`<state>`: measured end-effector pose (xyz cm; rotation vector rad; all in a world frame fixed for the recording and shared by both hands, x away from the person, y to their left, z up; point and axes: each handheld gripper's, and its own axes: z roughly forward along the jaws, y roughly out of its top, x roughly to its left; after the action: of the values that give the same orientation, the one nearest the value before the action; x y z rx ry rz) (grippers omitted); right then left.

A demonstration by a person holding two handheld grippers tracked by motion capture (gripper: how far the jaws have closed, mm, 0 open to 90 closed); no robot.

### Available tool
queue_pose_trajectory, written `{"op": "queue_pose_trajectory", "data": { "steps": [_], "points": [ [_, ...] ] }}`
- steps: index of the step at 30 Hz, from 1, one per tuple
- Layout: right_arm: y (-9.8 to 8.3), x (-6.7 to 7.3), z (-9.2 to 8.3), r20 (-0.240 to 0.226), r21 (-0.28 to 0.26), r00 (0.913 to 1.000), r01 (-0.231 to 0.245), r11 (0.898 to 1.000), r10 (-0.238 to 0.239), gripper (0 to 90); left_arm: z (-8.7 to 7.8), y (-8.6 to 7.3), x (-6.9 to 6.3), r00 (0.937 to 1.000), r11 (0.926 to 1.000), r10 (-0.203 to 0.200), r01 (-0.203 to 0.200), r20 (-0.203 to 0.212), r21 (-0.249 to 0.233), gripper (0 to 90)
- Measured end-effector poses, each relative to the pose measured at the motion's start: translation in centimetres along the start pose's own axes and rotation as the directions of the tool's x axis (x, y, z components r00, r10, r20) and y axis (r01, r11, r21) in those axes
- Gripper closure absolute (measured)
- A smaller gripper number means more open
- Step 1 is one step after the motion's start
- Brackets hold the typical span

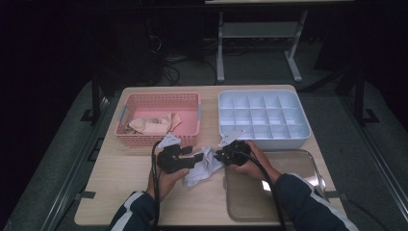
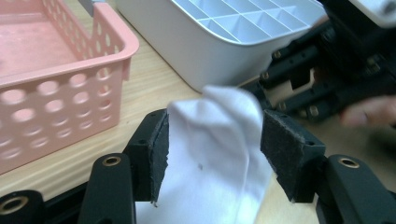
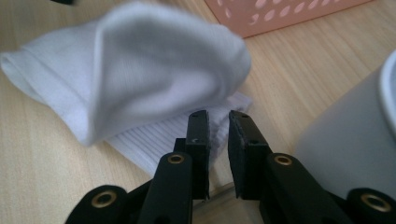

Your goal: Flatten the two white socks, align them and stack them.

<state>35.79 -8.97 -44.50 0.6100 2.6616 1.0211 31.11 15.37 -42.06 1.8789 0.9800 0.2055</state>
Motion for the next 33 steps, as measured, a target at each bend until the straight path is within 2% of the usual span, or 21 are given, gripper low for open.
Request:
{"op": "queue_pose_trajectory", "data": {
  "steps": [2, 4, 6, 8, 9, 10, 11, 12, 14, 15, 16, 18, 21, 22, 23, 25, 28, 29, 30, 32, 33],
  "points": [
    [0.0, 0.0, -0.1, -0.003, -0.007, 0.9999, -0.010, 1.000, 0.010, 77.6, -0.8, -0.4, -0.3, 0.9989, 0.9987, 0.042, -0.042, -0.020, 0.031, 42.3],
    [0.1, 0.0, -0.4, -0.004, -0.012, 0.9999, -0.015, 1.000, 0.015, 77.8, -1.5, -1.3, -0.6, 0.9952, 0.9928, 0.097, -0.095, -0.014, 0.073, 47.1],
    [0.2, 0.1, -0.7, -0.001, -0.022, 1.0000, -0.009, 1.000, 0.009, 77.8, -1.8, -2.4, -0.8, 0.9887, 0.9814, 0.147, -0.142, -0.028, 0.129, 50.3],
    [0.4, 0.2, -1.2, 0.005, -0.043, 0.9999, -0.013, 0.999, 0.013, 77.9, -1.8, -3.4, -0.8, 0.9857, 0.9731, 0.168, -0.164, -0.014, 0.162, 50.7],
    [0.6, 0.2, -1.3, 0.008, -0.048, 0.9999, -0.012, 0.999, 0.012, 77.9, -1.7, -3.7, -0.8, 0.9823, 0.9669, 0.186, -0.179, -0.023, 0.182, 50.9],
    [0.7, 0.3, -1.5, 0.012, -0.053, 0.9998, -0.015, 0.998, 0.016, 77.7, -1.6, -4.0, -0.8, 0.9812, 0.9648, 0.191, -0.182, -0.028, 0.190, 51.1],
    [0.8, 0.3, -1.8, 0.027, -0.059, 0.9996, -0.009, 0.998, 0.011, 77.5, -1.5, -4.2, -0.7, 0.9833, 0.9675, 0.180, -0.173, -0.024, 0.184, 50.9],
    [1.0, 0.4, -2.1, 0.035, -0.068, 0.9993, -0.005, 0.998, 0.007, 77.1, -1.3, -4.4, -0.7, 0.9835, 0.9661, 0.178, -0.168, -0.033, 0.196, 50.3],
    [1.3, 0.5, -2.8, 0.049, -0.091, 0.9988, -0.004, 0.996, 0.009, 75.3, -1.1, -4.6, -0.7, 0.9804, 0.9638, 0.188, -0.173, -0.059, 0.203, 45.6],
    [1.5, 0.5, -3.2, 0.065, -0.103, 0.9978, -0.006, 0.995, 0.013, 74.8, -1.1, -4.7, -0.7, 0.9820, 0.9706, 0.169, -0.151, -0.084, 0.188, 40.6],
    [1.6, 0.5, -3.7, 0.080, -0.118, 0.9967, -0.002, 0.993, 0.012, 74.8, -1.2, -4.7, -0.6, 0.9823, 0.9735, 0.158, -0.139, -0.100, 0.182, 36.9],
    [1.7, 0.6, -4.4, 0.081, -0.143, 0.9966, -0.001, 0.990, 0.013, 74.4, -1.3, -4.8, -0.5, 0.9834, 0.9781, 0.139, -0.118, -0.117, 0.171, 34.1],
    [1.9, 0.9, -4.9, 0.078, -0.155, 0.9970, 0.009, 0.988, 0.003, 73.4, -1.0, -4.9, -0.6, 0.9819, 0.9763, 0.141, -0.117, -0.126, 0.182, 28.1],
    [1.9, 1.0, -4.8, 0.060, -0.159, 0.9981, -0.001, 0.987, 0.010, 73.1, -0.9, -5.0, -0.6, 0.9826, 0.9753, 0.141, -0.117, -0.121, 0.188, 26.0],
    [2.0, 1.1, -4.7, 0.051, -0.154, 0.9987, 0.005, 0.988, 0.003, 72.7, -0.7, -5.1, -0.7, 0.9820, 0.9733, 0.147, -0.122, -0.119, 0.195, 25.8],
    [2.0, 1.5, -4.0, 0.029, -0.137, 0.9996, 0.002, 0.991, 0.002, 71.0, -0.3, -5.2, -0.8, 0.9762, 0.9652, 0.168, -0.135, -0.137, 0.224, 25.8],
    [1.9, 2.1, -2.5, 0.017, -0.082, 0.9997, 0.019, 0.996, -0.018, 65.1, 0.1, -5.6, -0.5, 0.9759, 0.9586, 0.165, -0.125, -0.143, 0.256, 27.9],
    [1.8, 2.1, -2.0, 0.018, -0.063, 0.9995, 0.027, 0.998, -0.026, 62.3, 0.1, -5.7, -0.4, 0.9776, 0.9604, 0.158, -0.119, -0.139, 0.252, 28.3],
    [1.7, 2.1, -1.5, 0.017, -0.049, 0.9997, 0.019, 0.999, -0.018, 58.9, 0.1, -5.7, -0.4, 0.9784, 0.9620, 0.156, -0.119, -0.136, 0.246, 30.1],
    [1.4, 1.9, -0.6, 0.038, -0.020, 0.9992, 0.010, 1.000, -0.009, 57.7, -0.1, -5.6, -0.3, 0.9769, 0.9570, 0.173, -0.137, -0.125, 0.256, 39.6],
    [1.2, 1.6, -0.2, 0.039, -0.009, 0.9992, -0.003, 1.000, 0.003, 57.3, -0.1, -5.6, -0.3, 0.9776, 0.9577, 0.170, -0.135, -0.124, 0.254, 43.4]
  ]
}}
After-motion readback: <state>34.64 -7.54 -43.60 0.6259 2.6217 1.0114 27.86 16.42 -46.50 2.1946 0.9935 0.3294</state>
